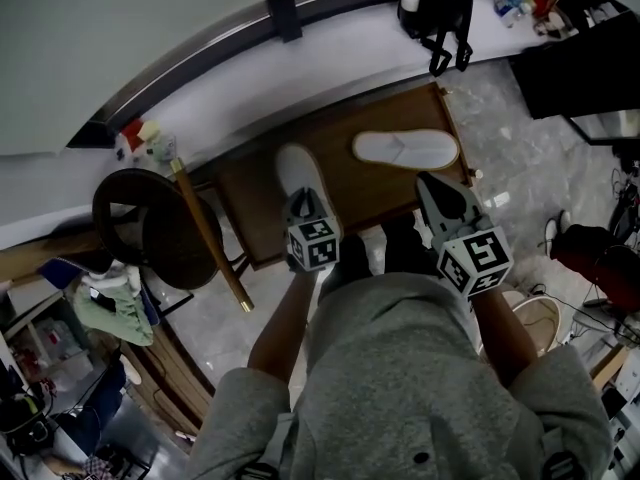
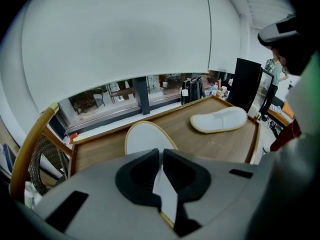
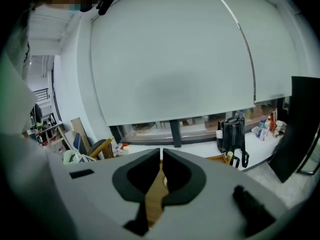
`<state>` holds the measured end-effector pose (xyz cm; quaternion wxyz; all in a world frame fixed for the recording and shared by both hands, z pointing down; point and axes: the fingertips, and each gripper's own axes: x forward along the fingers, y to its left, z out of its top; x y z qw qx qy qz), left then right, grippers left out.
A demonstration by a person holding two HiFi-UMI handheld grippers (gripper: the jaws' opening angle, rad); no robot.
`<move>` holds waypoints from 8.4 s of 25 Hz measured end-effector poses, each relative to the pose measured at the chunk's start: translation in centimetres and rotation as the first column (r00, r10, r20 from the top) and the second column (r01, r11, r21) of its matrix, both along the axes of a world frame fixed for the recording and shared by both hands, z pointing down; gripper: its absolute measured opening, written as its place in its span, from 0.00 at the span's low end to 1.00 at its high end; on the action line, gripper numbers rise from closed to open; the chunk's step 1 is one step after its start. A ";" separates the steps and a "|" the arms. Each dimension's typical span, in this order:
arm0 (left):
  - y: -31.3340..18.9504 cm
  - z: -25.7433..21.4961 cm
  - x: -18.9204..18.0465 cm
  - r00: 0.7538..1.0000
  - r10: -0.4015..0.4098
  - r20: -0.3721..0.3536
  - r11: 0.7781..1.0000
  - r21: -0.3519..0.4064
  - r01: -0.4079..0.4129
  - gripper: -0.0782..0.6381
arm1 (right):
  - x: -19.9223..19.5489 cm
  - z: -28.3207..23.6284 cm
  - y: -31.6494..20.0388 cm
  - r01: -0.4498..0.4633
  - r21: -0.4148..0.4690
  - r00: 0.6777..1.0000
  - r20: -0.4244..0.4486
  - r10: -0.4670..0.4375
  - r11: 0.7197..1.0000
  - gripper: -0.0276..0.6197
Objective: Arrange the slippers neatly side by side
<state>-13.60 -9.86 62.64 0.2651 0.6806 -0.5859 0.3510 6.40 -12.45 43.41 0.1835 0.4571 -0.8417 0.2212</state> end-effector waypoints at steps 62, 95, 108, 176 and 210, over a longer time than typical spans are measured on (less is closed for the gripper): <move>2.5 -5.2 -1.5 0.974 -0.209 0.082 0.978 -0.005 0.210 0.42 | 7.8 23.2 -4.3 -0.512 -0.692 0.669 0.051 0.741 0.509 0.23; 7.3 -4.7 -4.2 0.942 -0.321 0.095 0.945 -0.031 0.325 0.42 | 8.2 21.9 -5.5 -0.544 -0.653 0.640 0.084 0.764 0.527 0.10; 7.0 -3.8 -4.4 0.950 -0.313 0.003 0.950 -0.015 0.313 0.42 | 4.0 18.2 -5.5 -0.174 -0.635 0.955 0.077 0.286 0.753 0.10; 8.0 -7.2 -9.7 0.962 -0.229 -0.150 0.957 0.146 0.250 0.42 | -10.2 19.0 -1.7 0.334 -0.523 0.796 -0.290 -0.532 0.784 0.24; 3.3 -23.7 -3.1 0.980 0.053 -0.191 0.903 0.428 0.035 0.13 | -1.9 -5.9 0.2 0.046 0.142 0.998 0.034 -0.052 0.989 0.09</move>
